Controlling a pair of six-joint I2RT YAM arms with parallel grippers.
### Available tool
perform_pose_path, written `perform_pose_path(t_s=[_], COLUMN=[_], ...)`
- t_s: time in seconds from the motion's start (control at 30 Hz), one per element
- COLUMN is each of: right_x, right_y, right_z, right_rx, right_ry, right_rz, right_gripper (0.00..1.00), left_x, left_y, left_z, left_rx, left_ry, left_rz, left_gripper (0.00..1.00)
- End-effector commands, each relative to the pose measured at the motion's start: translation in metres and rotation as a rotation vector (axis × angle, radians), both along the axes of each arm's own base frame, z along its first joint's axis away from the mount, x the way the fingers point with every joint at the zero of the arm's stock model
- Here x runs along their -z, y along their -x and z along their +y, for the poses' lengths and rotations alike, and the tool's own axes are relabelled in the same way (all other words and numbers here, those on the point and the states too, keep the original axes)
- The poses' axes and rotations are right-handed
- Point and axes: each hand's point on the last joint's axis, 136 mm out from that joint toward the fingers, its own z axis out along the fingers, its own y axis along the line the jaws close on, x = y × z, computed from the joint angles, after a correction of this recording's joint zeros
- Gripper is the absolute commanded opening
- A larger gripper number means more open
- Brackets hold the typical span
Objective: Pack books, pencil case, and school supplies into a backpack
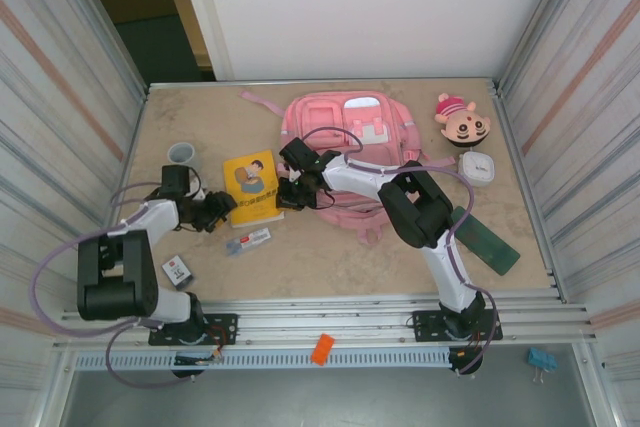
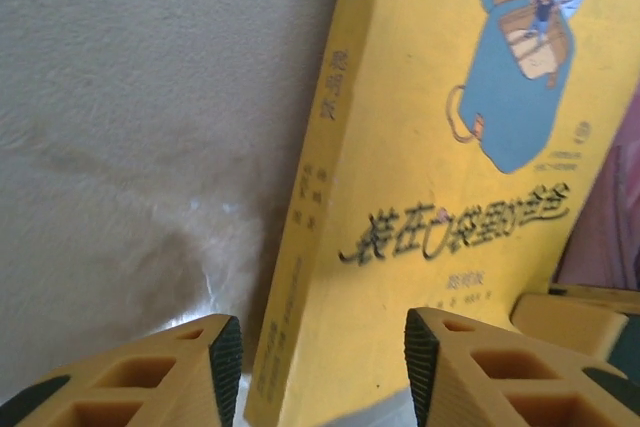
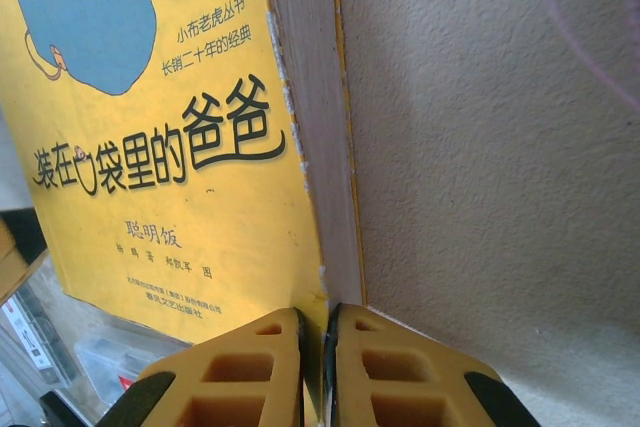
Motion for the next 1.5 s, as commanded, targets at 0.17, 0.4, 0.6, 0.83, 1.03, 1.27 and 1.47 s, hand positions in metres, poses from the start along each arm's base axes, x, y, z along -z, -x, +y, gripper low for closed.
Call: perform_pose_path(t_s=[0.17,0.4,0.6,0.83,1.03,1.27,1.47], right_x=[0.015,0.008,-0.006,-0.084,-0.171,-0.261,-0.309], right_y=[0.007,0.009,0.005,-0.015,-0.018,0.013,0.047], right_z=[-0.003,0.003,0.001,-0.010,-0.043,-0.111,-0.182], right_rx=[-0.018,-0.025,-0.002,0.083,0.147,0.236,0.315], right_ry=[0.043,0.021,-0.011,-0.168,-0.268,-0.356,-0.446], right_rz=[0.013,0.004,-0.025,-0.172,-0.378,-0.661,-0.801], right_gripper=[0.11,0.11,0.14,0.42,0.51,0.56,0.74], left_x=[-0.005,-0.041,-0.044,-0.085,-0.176,-0.280,-0.341], left_y=[-0.015,-0.020,-0.015,-0.012,-0.009,0.012,0.041], left_z=[-0.039,-0.061,-0.049,-0.052,-0.083,-0.142,-0.197], left_rx=[0.136,0.185,0.165,0.185,0.309,0.524,0.720], left_ry=[0.092,0.120,0.038,-0.002,0.016,0.126,0.260], left_rz=[-0.028,-0.109,-0.109,-0.235,-0.541,-0.895,-1.093], left_gripper=[0.43,0.32,0.13,0.05,0.05,0.05,0.05])
